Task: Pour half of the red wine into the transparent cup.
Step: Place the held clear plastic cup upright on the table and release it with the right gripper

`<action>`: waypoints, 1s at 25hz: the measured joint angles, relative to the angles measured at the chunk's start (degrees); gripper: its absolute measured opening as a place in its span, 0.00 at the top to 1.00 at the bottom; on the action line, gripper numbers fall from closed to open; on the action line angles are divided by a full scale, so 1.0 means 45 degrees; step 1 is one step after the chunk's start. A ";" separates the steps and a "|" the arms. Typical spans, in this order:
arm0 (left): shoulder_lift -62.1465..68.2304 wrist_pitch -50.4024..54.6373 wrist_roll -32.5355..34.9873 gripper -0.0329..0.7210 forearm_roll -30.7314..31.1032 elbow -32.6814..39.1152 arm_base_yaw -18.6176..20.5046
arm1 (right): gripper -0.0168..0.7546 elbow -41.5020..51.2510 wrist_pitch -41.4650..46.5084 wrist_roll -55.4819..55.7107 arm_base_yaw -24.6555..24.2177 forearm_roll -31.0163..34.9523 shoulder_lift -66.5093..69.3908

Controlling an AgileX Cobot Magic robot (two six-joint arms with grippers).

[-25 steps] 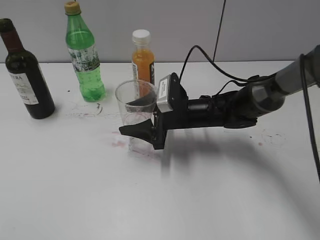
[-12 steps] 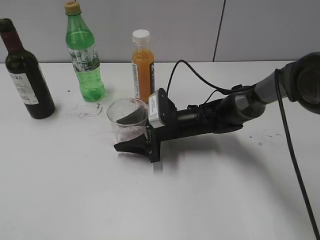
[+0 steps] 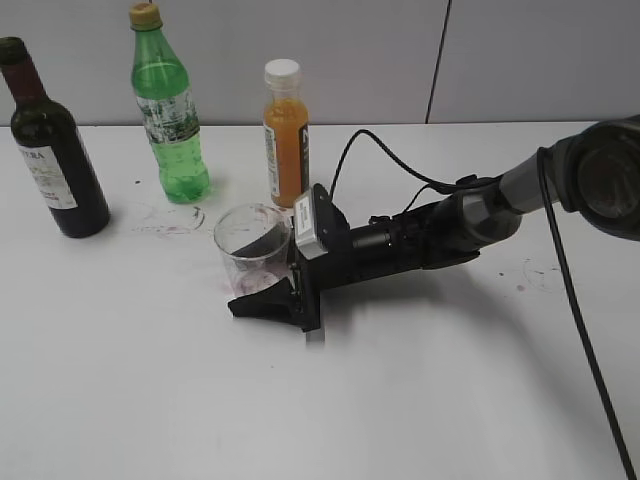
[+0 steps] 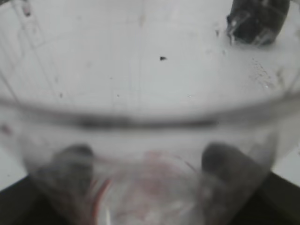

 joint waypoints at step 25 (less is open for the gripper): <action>0.0000 0.0000 0.0000 0.65 -0.0011 0.0000 0.0000 | 0.11 0.1882 -0.0272 0.0078 -0.2195 -0.1499 -0.1035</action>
